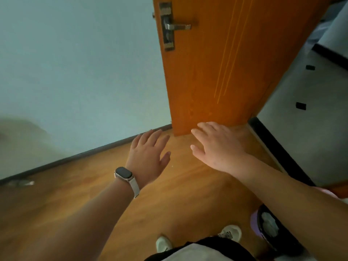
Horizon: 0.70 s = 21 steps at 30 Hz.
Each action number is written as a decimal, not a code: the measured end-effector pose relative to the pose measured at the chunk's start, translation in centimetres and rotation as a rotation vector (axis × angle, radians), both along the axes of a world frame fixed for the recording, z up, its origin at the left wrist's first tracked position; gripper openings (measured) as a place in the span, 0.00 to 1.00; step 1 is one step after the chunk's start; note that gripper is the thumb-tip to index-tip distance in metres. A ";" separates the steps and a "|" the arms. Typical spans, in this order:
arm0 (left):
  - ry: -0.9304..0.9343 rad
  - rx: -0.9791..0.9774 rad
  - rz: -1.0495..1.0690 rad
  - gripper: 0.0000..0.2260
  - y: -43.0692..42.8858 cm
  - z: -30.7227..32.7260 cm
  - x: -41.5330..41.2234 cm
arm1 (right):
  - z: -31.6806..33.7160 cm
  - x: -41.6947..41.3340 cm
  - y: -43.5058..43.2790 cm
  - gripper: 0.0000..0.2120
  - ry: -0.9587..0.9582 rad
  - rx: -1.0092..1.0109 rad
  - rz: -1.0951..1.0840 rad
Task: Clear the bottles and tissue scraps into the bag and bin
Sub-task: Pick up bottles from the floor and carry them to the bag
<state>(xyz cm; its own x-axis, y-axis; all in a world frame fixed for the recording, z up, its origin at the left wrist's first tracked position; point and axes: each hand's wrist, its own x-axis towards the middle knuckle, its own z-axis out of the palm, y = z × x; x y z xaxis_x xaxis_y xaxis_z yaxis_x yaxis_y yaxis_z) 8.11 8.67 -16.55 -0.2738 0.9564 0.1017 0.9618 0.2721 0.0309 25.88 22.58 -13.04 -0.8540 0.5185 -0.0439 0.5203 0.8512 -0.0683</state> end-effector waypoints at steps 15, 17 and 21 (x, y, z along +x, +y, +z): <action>-0.054 0.088 0.614 0.24 -26.9 1.7 -13.6 | 3.3 -22.3 -18.6 0.26 -0.020 0.123 0.548; -0.074 0.093 0.695 0.24 -29.4 1.4 -14.2 | 3.3 -24.6 -20.3 0.25 -0.009 0.121 0.608; -0.071 0.088 0.826 0.23 -33.4 1.1 -15.3 | 2.6 -29.1 -23.0 0.23 0.030 0.090 0.728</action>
